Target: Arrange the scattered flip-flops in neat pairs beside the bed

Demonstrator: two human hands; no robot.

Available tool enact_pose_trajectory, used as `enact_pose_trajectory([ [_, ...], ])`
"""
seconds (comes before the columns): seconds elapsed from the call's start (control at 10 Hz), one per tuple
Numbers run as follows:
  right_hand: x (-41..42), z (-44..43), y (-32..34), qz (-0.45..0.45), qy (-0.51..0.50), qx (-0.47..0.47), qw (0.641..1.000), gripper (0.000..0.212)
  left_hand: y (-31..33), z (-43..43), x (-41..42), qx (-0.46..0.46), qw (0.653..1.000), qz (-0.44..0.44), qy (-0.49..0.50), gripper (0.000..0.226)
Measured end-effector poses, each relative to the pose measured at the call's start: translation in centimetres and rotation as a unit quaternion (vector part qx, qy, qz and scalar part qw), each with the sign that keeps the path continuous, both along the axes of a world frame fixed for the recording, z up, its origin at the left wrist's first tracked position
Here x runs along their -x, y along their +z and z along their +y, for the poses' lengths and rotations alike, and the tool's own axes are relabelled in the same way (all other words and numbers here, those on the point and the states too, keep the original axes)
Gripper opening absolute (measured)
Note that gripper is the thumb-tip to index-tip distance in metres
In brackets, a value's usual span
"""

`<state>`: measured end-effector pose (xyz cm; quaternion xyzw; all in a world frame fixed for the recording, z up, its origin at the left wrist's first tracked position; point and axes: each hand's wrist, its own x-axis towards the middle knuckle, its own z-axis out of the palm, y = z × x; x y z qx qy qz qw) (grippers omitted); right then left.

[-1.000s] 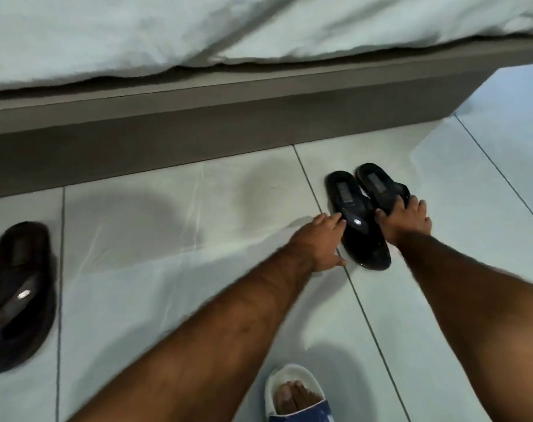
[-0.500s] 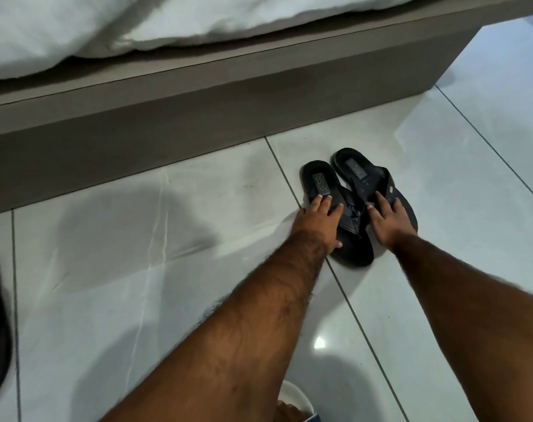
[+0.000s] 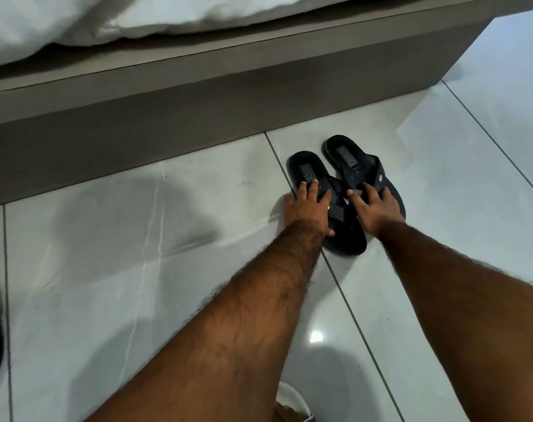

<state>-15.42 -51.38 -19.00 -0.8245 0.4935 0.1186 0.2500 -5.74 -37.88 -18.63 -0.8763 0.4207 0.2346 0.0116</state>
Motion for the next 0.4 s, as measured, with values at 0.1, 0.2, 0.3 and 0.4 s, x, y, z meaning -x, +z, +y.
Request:
enact_pose_trajectory([
  [0.1,-0.3,0.2,0.8,0.022,0.008,-0.02,1.0,0.085,0.4,0.0,-0.5,-0.018,1.0,0.003,-0.003,0.103],
  [0.2,-0.4,1.4,1.8,0.067,0.04,0.056,0.995,0.093,1.1,1.0,-0.6,0.015,1.0,-0.016,-0.01,0.106],
  [0.3,-1.9,4.6,4.0,-0.029,0.127,0.211,0.969,0.082,3.3,3.2,-1.7,0.162,0.983,-0.086,-0.022,0.095],
  [0.4,-3.7,9.1,5.8,-0.112,0.241,0.25,0.931,0.071,5.3,7.5,-3.4,0.222,0.965,-0.139,-0.013,0.086],
])
